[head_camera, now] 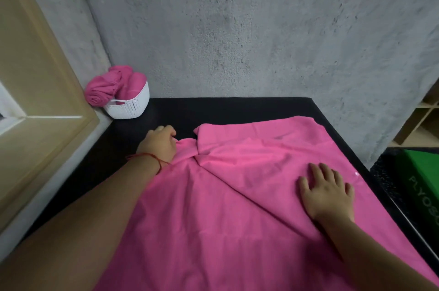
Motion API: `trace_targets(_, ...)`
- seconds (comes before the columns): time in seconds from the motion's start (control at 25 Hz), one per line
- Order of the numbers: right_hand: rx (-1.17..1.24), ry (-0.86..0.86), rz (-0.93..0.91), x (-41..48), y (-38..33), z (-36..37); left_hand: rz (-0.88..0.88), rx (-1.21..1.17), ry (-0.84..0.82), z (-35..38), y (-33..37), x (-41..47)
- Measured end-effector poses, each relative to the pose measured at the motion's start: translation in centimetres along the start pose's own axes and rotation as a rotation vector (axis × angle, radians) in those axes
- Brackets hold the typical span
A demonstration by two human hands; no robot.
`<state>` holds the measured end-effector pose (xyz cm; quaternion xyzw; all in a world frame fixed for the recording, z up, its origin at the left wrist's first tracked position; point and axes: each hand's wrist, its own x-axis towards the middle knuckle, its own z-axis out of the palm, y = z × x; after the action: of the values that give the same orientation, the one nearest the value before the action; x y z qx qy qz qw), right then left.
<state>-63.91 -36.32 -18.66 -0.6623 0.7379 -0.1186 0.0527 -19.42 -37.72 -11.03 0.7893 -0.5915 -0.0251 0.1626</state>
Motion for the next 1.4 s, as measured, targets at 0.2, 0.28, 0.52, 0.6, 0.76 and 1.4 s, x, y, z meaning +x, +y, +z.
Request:
trace_targets(0.2, -0.021, 0.046, 0.007, 0.9, 0.6, 0.9, -0.153, -0.035, -0.245, 1.4, -1.7, 4.3)
trace_targets(0.28, -0.025, 0.047, 0.005, 0.9, 0.6, 1.2, -0.165, -0.093, -0.325, 1.7, -1.7, 5.5)
trace_targets(0.52, -0.032, 0.078, 0.006, 0.9, 0.7, 1.3, -0.141, -0.794, 0.659, -4.4, -2.9, 7.6)
trace_targets(0.6, -0.029, 0.075, 0.006, 1.0, 0.6, 1.3, -0.111, -0.804, 0.751, -5.0, -5.0, 6.5)
trace_targets(0.76, -0.040, 0.065, 0.011, 0.8, 0.5, 1.0, -0.363, -0.281, 0.008, -0.4, -9.8, 4.6)
trace_targets(1.4, -0.055, -0.109, 0.073, 2.2, 0.5, -0.4, -0.442, 0.064, -0.101, 4.8, -10.6, 0.4)
